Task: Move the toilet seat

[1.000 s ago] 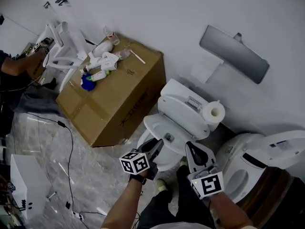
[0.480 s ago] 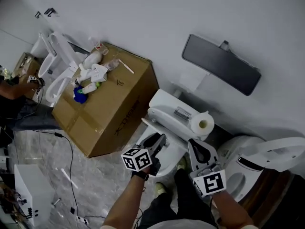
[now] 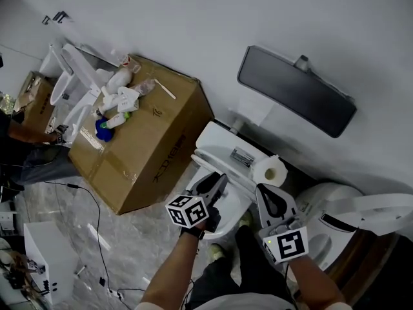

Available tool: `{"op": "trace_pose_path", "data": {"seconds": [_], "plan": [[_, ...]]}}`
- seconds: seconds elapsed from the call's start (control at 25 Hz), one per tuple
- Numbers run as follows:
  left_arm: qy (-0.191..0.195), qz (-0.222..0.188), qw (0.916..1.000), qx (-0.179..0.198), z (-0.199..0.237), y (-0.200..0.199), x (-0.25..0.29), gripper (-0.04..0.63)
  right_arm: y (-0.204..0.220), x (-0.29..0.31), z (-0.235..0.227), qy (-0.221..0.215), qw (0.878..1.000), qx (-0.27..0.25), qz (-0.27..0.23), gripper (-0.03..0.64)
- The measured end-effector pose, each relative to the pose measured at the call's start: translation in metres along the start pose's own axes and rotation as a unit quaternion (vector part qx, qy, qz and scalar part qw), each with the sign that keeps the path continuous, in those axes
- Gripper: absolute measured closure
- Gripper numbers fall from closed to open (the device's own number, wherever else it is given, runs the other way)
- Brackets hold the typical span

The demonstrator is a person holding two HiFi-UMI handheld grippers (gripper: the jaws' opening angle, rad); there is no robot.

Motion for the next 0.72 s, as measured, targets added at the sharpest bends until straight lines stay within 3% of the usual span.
{"op": "trace_pose_path", "data": {"seconds": [0.72], "plan": [[-0.019, 0.012, 0.9994, 0.027, -0.005, -0.007, 0.015, 0.460, -0.006, 0.018, -0.020, -0.004, 1.000, 0.006, 0.002, 0.601]]}}
Point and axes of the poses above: the fingertips, and each gripper's own axes: x forward along the fingers, z to its left, y out of its underside, the point moved 5 cm from there along -x, backward along the fingers, and after that the axes turned 5 degrees about z, right-handed, at the moved point
